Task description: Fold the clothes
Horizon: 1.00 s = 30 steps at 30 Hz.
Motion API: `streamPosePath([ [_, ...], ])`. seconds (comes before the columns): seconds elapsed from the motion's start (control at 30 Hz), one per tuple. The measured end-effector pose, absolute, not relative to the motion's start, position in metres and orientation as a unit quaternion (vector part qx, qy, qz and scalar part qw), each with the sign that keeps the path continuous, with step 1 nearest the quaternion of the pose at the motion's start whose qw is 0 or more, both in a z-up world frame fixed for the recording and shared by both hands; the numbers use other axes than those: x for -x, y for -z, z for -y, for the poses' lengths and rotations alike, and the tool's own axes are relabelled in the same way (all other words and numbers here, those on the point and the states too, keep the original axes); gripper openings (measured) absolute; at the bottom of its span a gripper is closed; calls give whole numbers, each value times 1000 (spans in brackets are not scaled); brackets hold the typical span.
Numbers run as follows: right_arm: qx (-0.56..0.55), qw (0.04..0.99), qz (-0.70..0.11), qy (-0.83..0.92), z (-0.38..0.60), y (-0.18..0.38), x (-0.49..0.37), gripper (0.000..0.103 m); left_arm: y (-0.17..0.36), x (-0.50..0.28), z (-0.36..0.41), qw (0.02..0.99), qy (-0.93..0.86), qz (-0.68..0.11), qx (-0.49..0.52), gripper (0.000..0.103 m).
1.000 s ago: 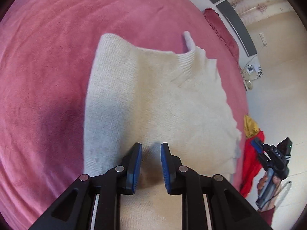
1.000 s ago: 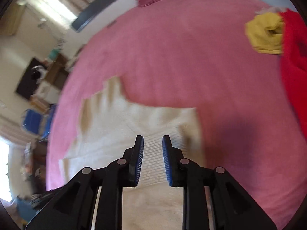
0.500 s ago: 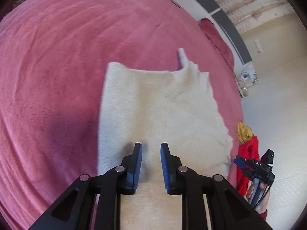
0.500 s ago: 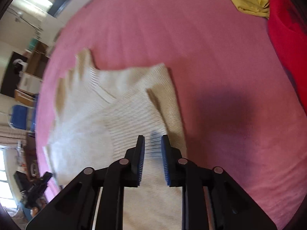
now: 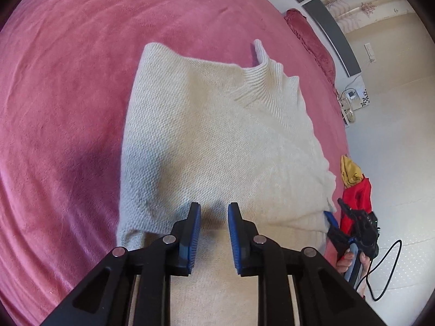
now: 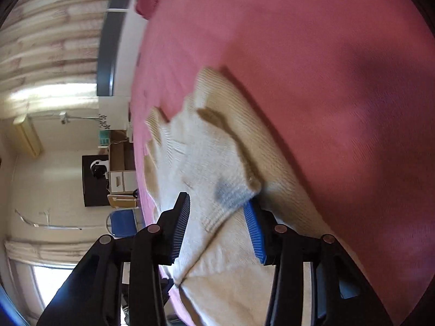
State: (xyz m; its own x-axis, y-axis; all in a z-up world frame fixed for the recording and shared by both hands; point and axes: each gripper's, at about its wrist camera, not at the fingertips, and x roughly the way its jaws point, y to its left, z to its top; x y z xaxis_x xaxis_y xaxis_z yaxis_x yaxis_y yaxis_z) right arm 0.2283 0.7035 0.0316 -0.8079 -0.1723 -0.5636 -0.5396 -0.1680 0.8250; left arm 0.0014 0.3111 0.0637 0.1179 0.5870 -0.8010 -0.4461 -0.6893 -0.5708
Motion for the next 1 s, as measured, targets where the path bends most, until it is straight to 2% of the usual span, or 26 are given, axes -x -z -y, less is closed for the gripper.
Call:
streamPosePath([
  [0.1, 309, 163, -565, -747, -690, -50, -211, 40, -64, -7, -304, 393, -658, 58, 640, 20],
  [0.13, 329, 176, -537, -757, -685, -54, -204, 27, -64, -9, -304, 393, -657, 60, 640, 20],
  [0.23, 406, 216, -404, -791, -664, -72, -182, 9, -65, -15, -302, 397, -653, 63, 642, 20],
  [0.33, 440, 240, -274, -821, -635, -97, -168, 7, -69, -23, -302, 402, -652, 58, 640, 20],
  [0.47, 415, 239, -211, -852, -616, -131, -164, 9, -83, -28, -298, 407, -653, 58, 636, 20],
  [0.5, 406, 235, -209, -858, -613, -140, -164, 11, -88, -30, -296, 409, -655, 57, 633, 20],
  [0.53, 397, 230, -207, -864, -611, -148, -164, 27, -94, -31, -294, 410, -657, 59, 630, 20],
  [0.57, 392, 227, -209, -867, -610, -153, -163, 37, -100, -33, -291, 412, -659, 61, 626, 20],
  [0.6, 390, 224, -214, -867, -611, -157, -163, 63, -106, -34, -289, 413, -661, 63, 623, 20],
  [0.63, 387, 220, -220, -868, -611, -158, -161, 83, -112, -35, -286, 415, -663, 65, 620, 20],
  [0.67, 385, 214, -229, -868, -611, -159, -159, 88, -121, -37, -283, 418, -666, 68, 615, 20],
  [0.83, 372, 215, -237, -871, -600, -166, -178, 88, -154, -44, -264, 430, -679, 72, 591, 20],
  [1.0, 285, 244, -154, -914, -565, -238, -215, 88, -176, -47, -248, 433, -691, 79, 573, 20],
])
